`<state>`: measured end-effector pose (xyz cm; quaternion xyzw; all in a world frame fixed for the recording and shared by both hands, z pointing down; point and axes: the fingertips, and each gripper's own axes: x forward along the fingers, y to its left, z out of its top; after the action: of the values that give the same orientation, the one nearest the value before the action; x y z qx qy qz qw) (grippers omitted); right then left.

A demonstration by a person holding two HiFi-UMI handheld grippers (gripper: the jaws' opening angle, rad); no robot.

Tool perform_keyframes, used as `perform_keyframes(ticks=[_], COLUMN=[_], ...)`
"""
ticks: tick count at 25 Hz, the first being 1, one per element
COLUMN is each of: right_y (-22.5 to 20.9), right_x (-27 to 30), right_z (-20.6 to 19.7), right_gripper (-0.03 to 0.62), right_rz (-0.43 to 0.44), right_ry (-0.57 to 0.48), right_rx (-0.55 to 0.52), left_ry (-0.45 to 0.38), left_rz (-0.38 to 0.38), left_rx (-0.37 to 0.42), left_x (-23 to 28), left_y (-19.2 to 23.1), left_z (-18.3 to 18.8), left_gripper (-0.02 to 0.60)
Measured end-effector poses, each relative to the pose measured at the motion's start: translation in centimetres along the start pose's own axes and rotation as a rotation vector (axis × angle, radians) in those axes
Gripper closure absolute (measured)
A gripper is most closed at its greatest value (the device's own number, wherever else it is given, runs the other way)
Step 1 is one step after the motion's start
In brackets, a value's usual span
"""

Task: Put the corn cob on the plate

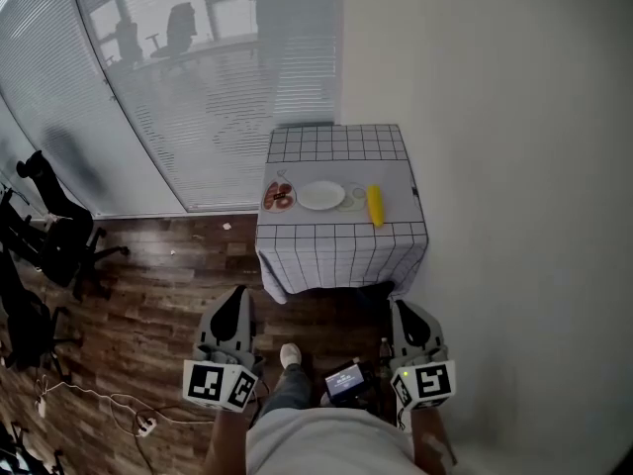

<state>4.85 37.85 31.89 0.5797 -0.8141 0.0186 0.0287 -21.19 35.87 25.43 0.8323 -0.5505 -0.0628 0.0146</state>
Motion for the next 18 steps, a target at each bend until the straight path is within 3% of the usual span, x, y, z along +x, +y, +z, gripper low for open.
perform_keyframes(ticks=[9, 18], right_y=[-2.3, -6.7], right_x=[4.4, 15.3], right_z=[0.3, -0.3], right_gripper=[0.586, 0.586], right_rz=[0.002, -0.043], right_ry=[0.007, 0.072], right_rx=[-0.019, -0.028], left_ry=[-0.040, 0.000], left_rz=[-0.070, -0.124], left_rx=[0.005, 0.020], left_x=[6.7, 19.3], left_y=[0.1, 4.1], left_z=[-0.9, -3.3], left_gripper=[0.574, 0.574])
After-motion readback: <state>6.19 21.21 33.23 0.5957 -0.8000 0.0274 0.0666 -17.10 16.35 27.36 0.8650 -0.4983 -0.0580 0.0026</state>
